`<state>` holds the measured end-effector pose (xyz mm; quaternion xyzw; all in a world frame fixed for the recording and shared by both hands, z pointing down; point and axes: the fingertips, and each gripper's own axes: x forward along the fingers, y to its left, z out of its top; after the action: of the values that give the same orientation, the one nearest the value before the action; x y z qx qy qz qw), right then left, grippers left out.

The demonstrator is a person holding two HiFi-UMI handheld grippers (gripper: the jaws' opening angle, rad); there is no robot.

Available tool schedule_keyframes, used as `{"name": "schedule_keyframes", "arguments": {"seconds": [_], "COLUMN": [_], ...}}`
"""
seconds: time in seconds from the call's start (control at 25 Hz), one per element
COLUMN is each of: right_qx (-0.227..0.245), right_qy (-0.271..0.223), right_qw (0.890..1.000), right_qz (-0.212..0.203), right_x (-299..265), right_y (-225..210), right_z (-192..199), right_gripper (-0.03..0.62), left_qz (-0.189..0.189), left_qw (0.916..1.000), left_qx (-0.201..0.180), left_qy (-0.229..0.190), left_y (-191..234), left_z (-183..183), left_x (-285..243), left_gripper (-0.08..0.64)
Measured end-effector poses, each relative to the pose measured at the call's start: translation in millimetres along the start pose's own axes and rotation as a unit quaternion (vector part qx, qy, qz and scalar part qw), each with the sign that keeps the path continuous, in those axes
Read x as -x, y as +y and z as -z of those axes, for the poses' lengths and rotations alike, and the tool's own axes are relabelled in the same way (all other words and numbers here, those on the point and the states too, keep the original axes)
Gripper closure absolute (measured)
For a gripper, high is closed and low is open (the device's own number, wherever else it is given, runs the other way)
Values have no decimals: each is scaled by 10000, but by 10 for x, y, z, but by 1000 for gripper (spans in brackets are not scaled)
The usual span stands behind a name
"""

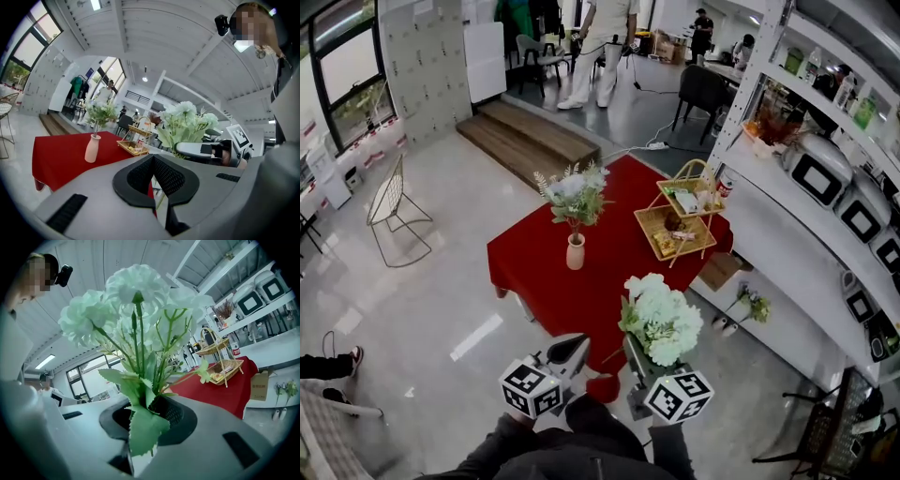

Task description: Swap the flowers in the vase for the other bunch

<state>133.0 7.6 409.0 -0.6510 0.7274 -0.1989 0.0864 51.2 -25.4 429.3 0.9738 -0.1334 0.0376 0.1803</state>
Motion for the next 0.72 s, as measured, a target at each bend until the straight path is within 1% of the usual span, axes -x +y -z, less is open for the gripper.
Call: {"name": "schedule_keyframes", "arguments": {"seconds": [0.2, 0.48, 0.72], "right_qx": [69, -47, -17], "right_qy": [89, 148, 142], "right_qw": [9999, 9999, 9999], "right_qz": [-51, -1, -29], "right_x": [-230, -506, -839], "right_y": [-150, -472, -700], "right_z": [-65, -133, -260], "right_gripper": [522, 522, 522], "left_qz": [-94, -101, -57], "left_qw": [9999, 9999, 10000], "left_qx": [59, 46, 72], "left_qy": [-16, 81, -8], "left_y": [199, 446, 666], "left_z": [-82, -176, -291], "left_x": [-208, -567, -865], "left_gripper": [552, 552, 552]}}
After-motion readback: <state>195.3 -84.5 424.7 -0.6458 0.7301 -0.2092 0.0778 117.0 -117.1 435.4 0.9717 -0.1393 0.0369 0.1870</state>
